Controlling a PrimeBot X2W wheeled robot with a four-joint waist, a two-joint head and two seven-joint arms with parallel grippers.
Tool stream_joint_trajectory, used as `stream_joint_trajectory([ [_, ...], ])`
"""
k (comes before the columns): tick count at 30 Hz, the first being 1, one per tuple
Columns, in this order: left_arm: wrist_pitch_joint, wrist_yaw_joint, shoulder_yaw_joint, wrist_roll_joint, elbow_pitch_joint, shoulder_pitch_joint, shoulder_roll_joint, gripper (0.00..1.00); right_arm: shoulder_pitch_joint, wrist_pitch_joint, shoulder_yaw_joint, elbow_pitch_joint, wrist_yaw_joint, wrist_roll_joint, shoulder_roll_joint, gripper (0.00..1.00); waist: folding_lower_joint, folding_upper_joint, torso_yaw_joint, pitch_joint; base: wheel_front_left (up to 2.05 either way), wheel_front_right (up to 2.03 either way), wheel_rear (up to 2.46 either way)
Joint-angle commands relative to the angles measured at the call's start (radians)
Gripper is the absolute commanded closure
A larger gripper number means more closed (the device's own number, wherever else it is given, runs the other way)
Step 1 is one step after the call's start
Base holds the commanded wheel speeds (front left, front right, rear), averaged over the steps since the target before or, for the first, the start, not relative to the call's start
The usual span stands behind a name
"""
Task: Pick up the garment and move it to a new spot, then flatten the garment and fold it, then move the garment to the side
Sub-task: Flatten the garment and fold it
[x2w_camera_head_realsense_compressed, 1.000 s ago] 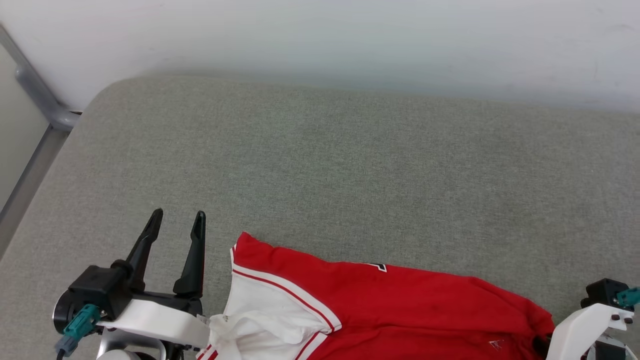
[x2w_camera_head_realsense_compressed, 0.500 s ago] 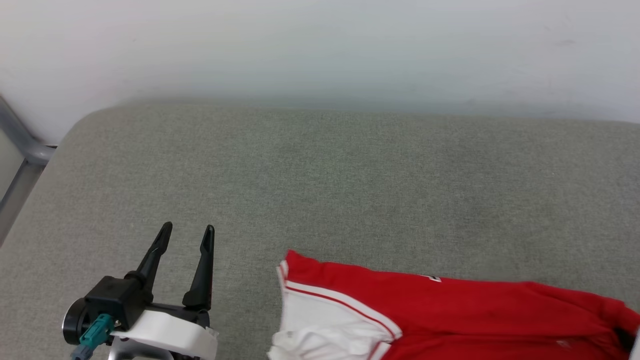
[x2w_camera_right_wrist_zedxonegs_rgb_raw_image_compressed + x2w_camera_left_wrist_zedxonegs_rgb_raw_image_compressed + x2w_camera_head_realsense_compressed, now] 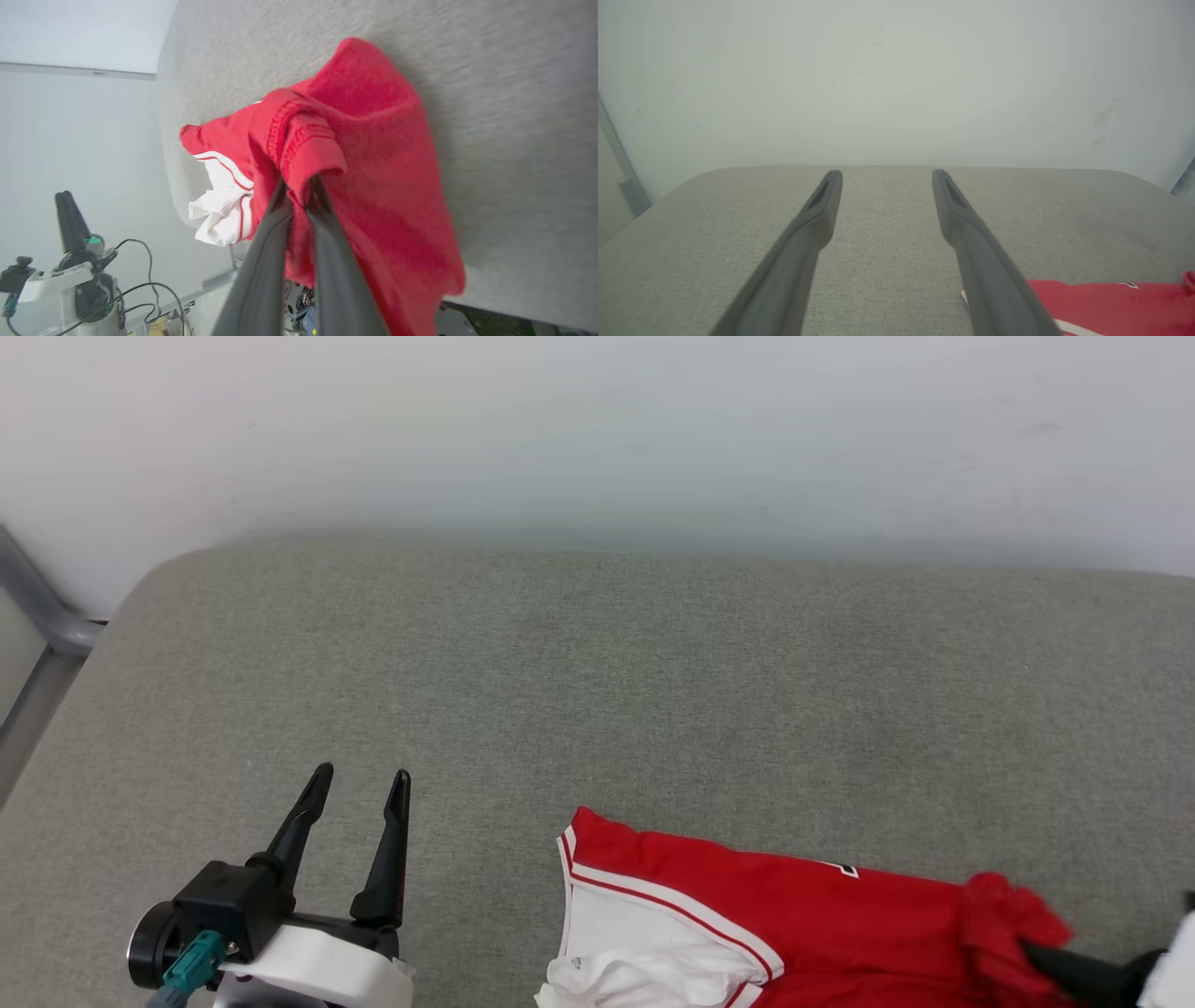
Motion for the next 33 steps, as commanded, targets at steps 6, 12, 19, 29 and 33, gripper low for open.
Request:
stream_joint_trajectory([
  [6, 0.002, -0.004, -0.006, 0.002, 0.006, -0.02, -0.005, 0.0, -0.008, -0.038, 0.209, 0.123, 0.0, 0.327, 0.006, 1.0, 0.0, -0.0001, 0.025, 0.0, 0.0, 0.0, 0.0],
  [12, 0.008, -0.012, -0.01, 0.0, 0.008, -0.041, -0.003, 0.0, -0.03, -0.18, 0.472, 0.173, 0.0, 0.53, 0.006, 1.0, 0.0, -0.0001, 0.06, 0.013, 0.0, 0.0, 0.0],
  [19, 0.005, -0.025, -0.019, 0.004, 0.016, -0.074, -0.018, 0.0, -0.095, -0.365, 0.706, 0.225, 0.0, 0.589, 0.004, 1.0, 0.0, -0.0001, 0.107, 0.053, 0.0, 0.0, 0.0],
  [29, 0.0, -0.041, -0.01, 0.01, 0.047, -0.09, -0.038, 0.0, -0.147, -0.524, 0.83, 0.258, 0.0, 0.547, 0.005, 0.0, 0.0, -0.0001, 0.123, 0.074, 0.0, 0.0, 0.0],
  [33, -0.002, -0.041, -0.008, 0.015, 0.056, -0.091, -0.042, 0.0, -0.153, -0.614, 0.846, 0.184, 0.0, 0.446, -0.019, 0.0, 0.0, -0.0001, 0.106, 0.063, 0.0, 0.0, 0.0],
])
